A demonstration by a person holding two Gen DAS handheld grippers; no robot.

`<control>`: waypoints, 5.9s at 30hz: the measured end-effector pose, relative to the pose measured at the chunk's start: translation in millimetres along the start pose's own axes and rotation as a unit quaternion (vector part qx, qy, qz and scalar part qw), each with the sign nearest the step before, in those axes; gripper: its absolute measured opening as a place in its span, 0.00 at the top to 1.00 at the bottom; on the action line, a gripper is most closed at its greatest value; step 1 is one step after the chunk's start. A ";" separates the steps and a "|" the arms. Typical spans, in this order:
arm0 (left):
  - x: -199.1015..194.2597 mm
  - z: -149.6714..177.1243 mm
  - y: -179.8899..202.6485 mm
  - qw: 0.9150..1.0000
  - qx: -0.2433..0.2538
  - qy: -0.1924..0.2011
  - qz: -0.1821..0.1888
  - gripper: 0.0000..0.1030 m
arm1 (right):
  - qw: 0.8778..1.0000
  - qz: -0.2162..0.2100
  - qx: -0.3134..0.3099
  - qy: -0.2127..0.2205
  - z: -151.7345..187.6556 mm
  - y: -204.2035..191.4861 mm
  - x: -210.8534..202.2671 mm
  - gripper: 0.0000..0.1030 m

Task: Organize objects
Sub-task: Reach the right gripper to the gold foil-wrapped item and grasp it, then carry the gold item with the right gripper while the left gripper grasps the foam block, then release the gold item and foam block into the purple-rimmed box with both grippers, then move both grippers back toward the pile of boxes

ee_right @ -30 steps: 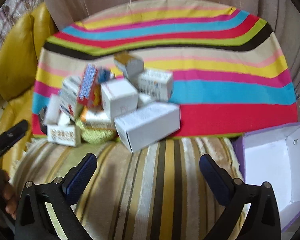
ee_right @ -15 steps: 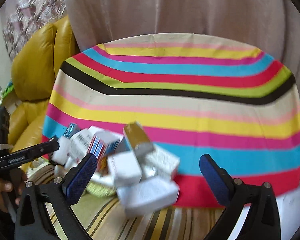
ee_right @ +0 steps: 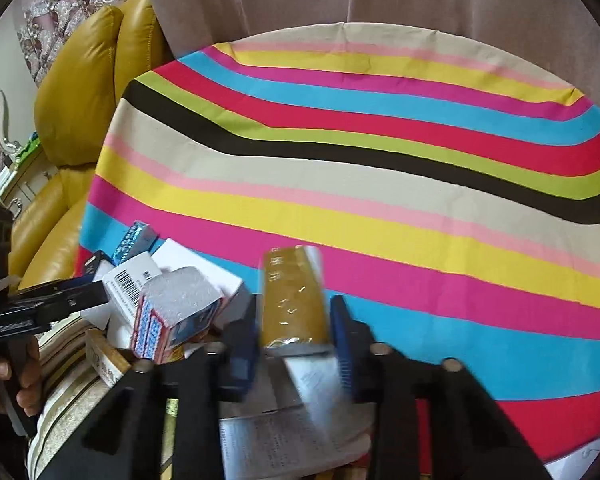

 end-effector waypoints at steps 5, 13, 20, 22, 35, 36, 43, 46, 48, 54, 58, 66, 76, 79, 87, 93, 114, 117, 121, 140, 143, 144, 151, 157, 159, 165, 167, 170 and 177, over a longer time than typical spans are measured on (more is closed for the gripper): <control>-3.4 1.2 -0.7 1.000 0.000 0.006 0.003 0.51 | 1.000 0.013 -0.011 0.015 1.6 -5.4 -8.2 0.70; -17.6 4.4 -1.7 0.999 -0.006 0.034 0.010 0.52 | 0.998 0.030 0.010 0.059 12.5 -15.9 -38.3 0.70; -35.0 19.5 5.2 0.998 -0.006 0.062 0.026 0.52 | 0.996 0.020 0.044 0.079 32.7 -20.2 -60.9 0.70; -37.4 23.8 8.2 0.998 -0.007 0.062 0.029 0.52 | 0.996 0.020 0.050 0.076 38.8 -22.7 -63.8 0.70; -47.3 58.4 46.7 0.997 0.025 0.053 0.041 0.52 | 0.994 0.063 0.075 0.053 74.6 -28.6 -88.1 0.70; -47.1 61.0 50.9 0.997 0.028 0.050 0.042 0.52 | 0.993 0.066 0.079 0.050 78.2 -27.9 -89.8 0.70; -44.5 75.3 77.4 0.996 0.058 0.036 0.049 0.52 | 0.989 0.090 0.114 0.029 102.5 -17.1 -101.3 0.70; -41.6 82.4 90.2 0.996 0.072 0.026 0.055 0.52 | 0.987 0.099 0.126 0.022 112.8 -11.2 -107.3 0.70; -39.6 87.9 99.4 0.995 0.081 0.019 0.060 0.52 | 0.985 0.105 0.134 0.020 119.5 -7.6 -111.5 0.70; -32.4 105.7 126.0 0.992 0.106 -0.004 0.076 0.52 | 0.980 0.117 0.163 0.013 138.0 2.7 -122.3 0.70; -25.7 116.4 144.6 0.989 0.124 -0.020 0.084 0.52 | 0.974 0.129 0.185 0.011 153.6 12.3 -131.6 0.70; -9.2 138.1 187.8 0.980 0.164 -0.052 0.100 0.52 | 0.960 0.158 0.232 0.003 187.9 35.1 -149.8 0.70; 18.4 169.2 238.8 0.964 0.211 -0.104 0.121 0.52 | 0.942 0.186 0.279 -0.018 223.1 61.6 -160.0 0.70; 27.2 179.5 252.2 0.959 0.224 -0.120 0.126 0.52 | 0.936 0.200 0.288 -0.029 229.4 66.8 -161.3 0.70; 46.2 199.2 283.2 0.946 0.249 -0.150 0.144 0.52 | 0.919 0.235 0.315 -0.043 251.5 84.3 -170.4 0.70; 53.9 207.7 297.6 0.940 0.251 -0.164 0.162 0.42 | 0.911 0.243 0.331 -0.049 259.2 90.0 -172.7 0.61; 30.2 181.9 269.5 0.968 0.209 -0.099 0.095 0.17 | 0.915 0.240 0.322 -0.040 253.0 86.8 -174.7 0.38; 23.1 179.6 259.4 0.972 0.202 -0.085 0.083 0.17 | 0.918 0.253 0.304 -0.046 246.7 82.0 -174.5 0.34; 15.2 173.0 246.2 0.976 0.195 -0.067 0.068 0.17 | 0.921 0.271 0.277 -0.038 236.1 74.6 -178.9 0.20; -48.9 129.7 158.9 0.985 0.169 0.036 0.023 0.17 | 0.952 0.249 0.178 0.000 180.3 30.2 -173.8 0.18; -53.7 122.6 138.3 0.989 0.142 0.041 0.012 0.17 | 0.961 0.216 0.171 0.018 172.7 20.3 -170.2 0.18; -56.0 120.0 129.3 0.991 0.130 0.043 0.009 0.17 | 0.962 0.219 0.160 0.015 169.1 15.6 -167.5 0.18; -69.5 103.6 74.2 0.997 0.062 0.048 0.012 0.18 | 0.974 0.187 0.122 0.027 148.8 -6.0 -157.8 0.18; -71.7 85.2 31.3 0.999 -0.004 0.050 0.014 0.22 | 0.980 0.183 0.063 0.037 123.0 -24.9 -144.1 0.18; -71.2 79.7 16.7 0.998 -0.028 0.049 0.014 0.24 | 0.981 0.189 0.036 0.041 112.4 -34.4 -140.4 0.18; -66.3 59.0 -19.7 0.995 -0.079 0.052 0.001 0.26 | 0.971 0.224 -0.063 0.047 82.9 -63.7 -123.9 0.18; -63.4 51.4 -28.7 0.994 -0.091 0.054 -0.007 0.26 | 0.964 0.243 -0.096 0.049 74.4 -72.1 -117.0 0.18; -56.7 39.5 -38.4 0.993 -0.106 0.054 -0.020 0.26 | 0.955 0.254 -0.145 0.056 62.2 -84.4 -106.2 0.18; -40.6 18.9 -48.5 0.989 -0.125 0.062 -0.057 0.26 | 0.923 0.277 -0.259 0.070 36.2 -116.1 -77.5 0.18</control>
Point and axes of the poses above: each gripper's, at about its wrist camera, not at the fingertips, and x roughly the way its jaws point, y to its right, z to its underside, the point moved 3 cm from there along x, roughly the way its jaws point, and after that the axes turned 12 degrees about -x, right-handed, at the moved point
